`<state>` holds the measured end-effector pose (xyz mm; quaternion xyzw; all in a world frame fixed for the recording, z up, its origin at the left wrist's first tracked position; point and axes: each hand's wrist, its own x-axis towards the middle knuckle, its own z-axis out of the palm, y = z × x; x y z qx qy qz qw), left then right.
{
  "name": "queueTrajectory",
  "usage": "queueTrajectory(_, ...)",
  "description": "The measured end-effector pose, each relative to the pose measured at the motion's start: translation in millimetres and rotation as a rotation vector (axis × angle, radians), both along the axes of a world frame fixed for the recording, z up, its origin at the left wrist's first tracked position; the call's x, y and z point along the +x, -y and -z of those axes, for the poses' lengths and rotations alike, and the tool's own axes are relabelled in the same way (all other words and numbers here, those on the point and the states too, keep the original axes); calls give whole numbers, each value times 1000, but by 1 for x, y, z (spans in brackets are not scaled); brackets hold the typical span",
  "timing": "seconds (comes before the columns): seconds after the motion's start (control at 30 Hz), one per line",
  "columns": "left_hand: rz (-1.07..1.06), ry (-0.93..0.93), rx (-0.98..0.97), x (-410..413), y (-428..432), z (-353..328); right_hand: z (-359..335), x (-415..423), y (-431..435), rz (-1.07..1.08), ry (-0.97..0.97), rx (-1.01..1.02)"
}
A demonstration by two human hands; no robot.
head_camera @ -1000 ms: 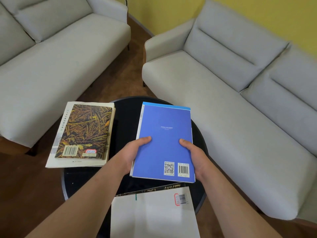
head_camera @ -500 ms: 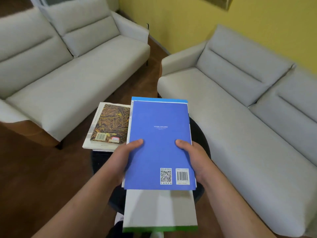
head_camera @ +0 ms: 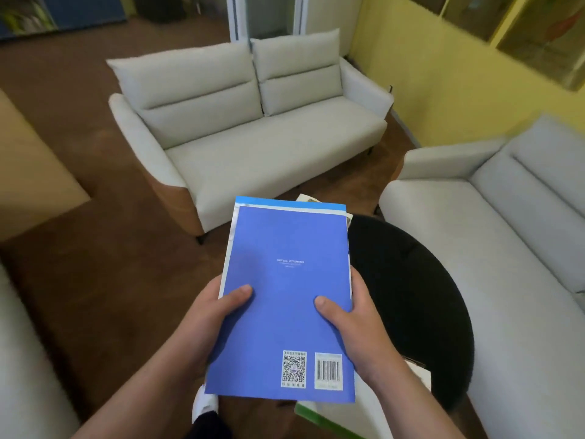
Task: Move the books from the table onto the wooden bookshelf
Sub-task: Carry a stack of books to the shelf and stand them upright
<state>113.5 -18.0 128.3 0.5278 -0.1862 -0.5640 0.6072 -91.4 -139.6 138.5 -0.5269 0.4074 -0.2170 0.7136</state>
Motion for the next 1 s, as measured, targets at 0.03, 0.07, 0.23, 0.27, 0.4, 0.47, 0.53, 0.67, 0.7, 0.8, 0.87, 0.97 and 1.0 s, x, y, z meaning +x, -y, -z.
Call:
queueTrajectory(0.03,-21,8,-23,10,-8,0,0,12,-4,-18,4,10)
queueTrajectory(0.07,-39,7,-41,20,-17,0,1,26,-8,-34,10,23)
queueTrajectory(0.23,-129,4,-49,88,-53,5,7,105,-28,-120,25,60)
queueTrajectory(0.27,-154,0,-30,106,-60,8,9,125,-32,-132,26,66)
queueTrajectory(0.4,-231,3,27,179,-81,13,16,208,-43,-174,18,71)
queueTrajectory(0.47,-256,8,24,216,-89,13,19,250,-47,-206,22,75)
queueTrajectory(0.53,-292,12,28,250,-95,13,20,289,-51,-228,26,70)
queueTrajectory(0.67,-369,-10,56,307,-104,15,24,355,-53,-256,28,75)
queueTrajectory(0.7,-380,-17,60,320,-105,15,24,370,-52,-264,27,81)
queueTrajectory(0.8,-395,-29,54,353,-108,19,25,411,-47,-299,30,86)
queueTrajectory(0.87,-425,-27,60,377,-107,22,25,440,-41,-344,28,92)
queueTrajectory(0.97,-463,-15,73,414,-98,25,28,484,-24,-392,18,106)
queueTrajectory(1.0,-472,-12,73,427,-93,26,30,500,-17,-401,20,110)
